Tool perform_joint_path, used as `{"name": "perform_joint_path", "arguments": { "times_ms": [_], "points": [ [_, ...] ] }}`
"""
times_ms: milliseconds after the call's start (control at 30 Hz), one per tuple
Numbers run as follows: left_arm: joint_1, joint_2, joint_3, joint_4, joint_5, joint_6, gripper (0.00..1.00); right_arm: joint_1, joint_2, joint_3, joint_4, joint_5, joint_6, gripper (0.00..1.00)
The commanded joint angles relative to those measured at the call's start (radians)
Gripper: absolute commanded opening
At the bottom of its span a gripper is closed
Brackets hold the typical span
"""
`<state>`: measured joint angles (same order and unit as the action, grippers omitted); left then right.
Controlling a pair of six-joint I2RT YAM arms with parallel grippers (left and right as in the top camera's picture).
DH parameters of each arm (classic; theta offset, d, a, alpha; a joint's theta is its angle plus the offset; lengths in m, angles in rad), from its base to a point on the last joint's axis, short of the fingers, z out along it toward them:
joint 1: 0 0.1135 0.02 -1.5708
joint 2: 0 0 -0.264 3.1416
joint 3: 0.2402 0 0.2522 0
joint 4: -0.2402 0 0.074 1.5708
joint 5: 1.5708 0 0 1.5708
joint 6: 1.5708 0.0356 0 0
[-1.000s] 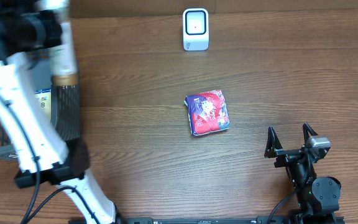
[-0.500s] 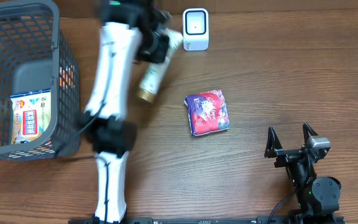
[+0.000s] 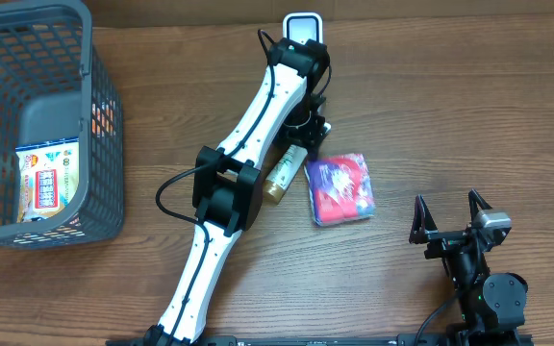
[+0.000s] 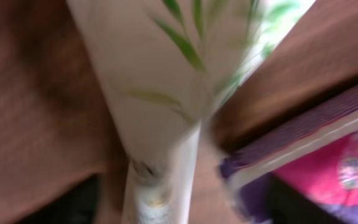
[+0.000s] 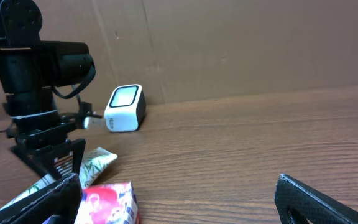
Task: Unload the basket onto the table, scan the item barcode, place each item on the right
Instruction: 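Carry the cream tube out and set it beside the pink pack, then reach the left gripper into the basket and grasp the yellow snack bag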
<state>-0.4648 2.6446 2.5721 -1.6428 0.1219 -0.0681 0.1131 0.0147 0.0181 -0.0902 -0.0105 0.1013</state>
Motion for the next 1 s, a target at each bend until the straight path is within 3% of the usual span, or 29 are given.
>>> {"name": "perform_joint_path", "arguments": {
  "times_ms": [0, 267, 333, 467, 600, 700, 867, 967],
  "points": [
    [0.010, -0.147, 0.034, -0.047, -0.072, -0.018, 1.00, 0.005, -0.009, -0.010, 0.006, 0.010, 0.000, 1.00],
    [0.133, -0.604, 0.049, 0.044, -0.186, -0.018, 1.00, 0.005, -0.009, -0.010, 0.006, 0.010, 0.000, 1.00],
    [0.285, -0.769, 0.049, 0.110, -0.202, -0.035, 1.00, 0.005, -0.009, -0.010, 0.006, 0.010, 0.000, 1.00],
    [0.599, -0.883, 0.049, 0.137, -0.178, -0.134, 1.00, 0.005, -0.009, -0.010, 0.006, 0.010, 0.000, 1.00],
    [0.898, -0.862, 0.047, 0.096, -0.034, -0.109, 1.00, 0.005, -0.009, -0.010, 0.006, 0.010, 0.000, 1.00],
    [1.029, -0.788, 0.047, 0.061, 0.072, -0.043, 1.00, 0.005, -0.009, -0.010, 0.006, 0.010, 0.000, 1.00],
    [1.102, -0.651, 0.047, 0.038, 0.042, 0.052, 1.00, 0.005, -0.009, -0.010, 0.006, 0.010, 0.000, 1.00],
    [1.105, -0.575, 0.047, 0.014, -0.105, 0.061, 1.00, 0.005, -0.009, -0.010, 0.006, 0.010, 0.000, 1.00]
  ]
}}
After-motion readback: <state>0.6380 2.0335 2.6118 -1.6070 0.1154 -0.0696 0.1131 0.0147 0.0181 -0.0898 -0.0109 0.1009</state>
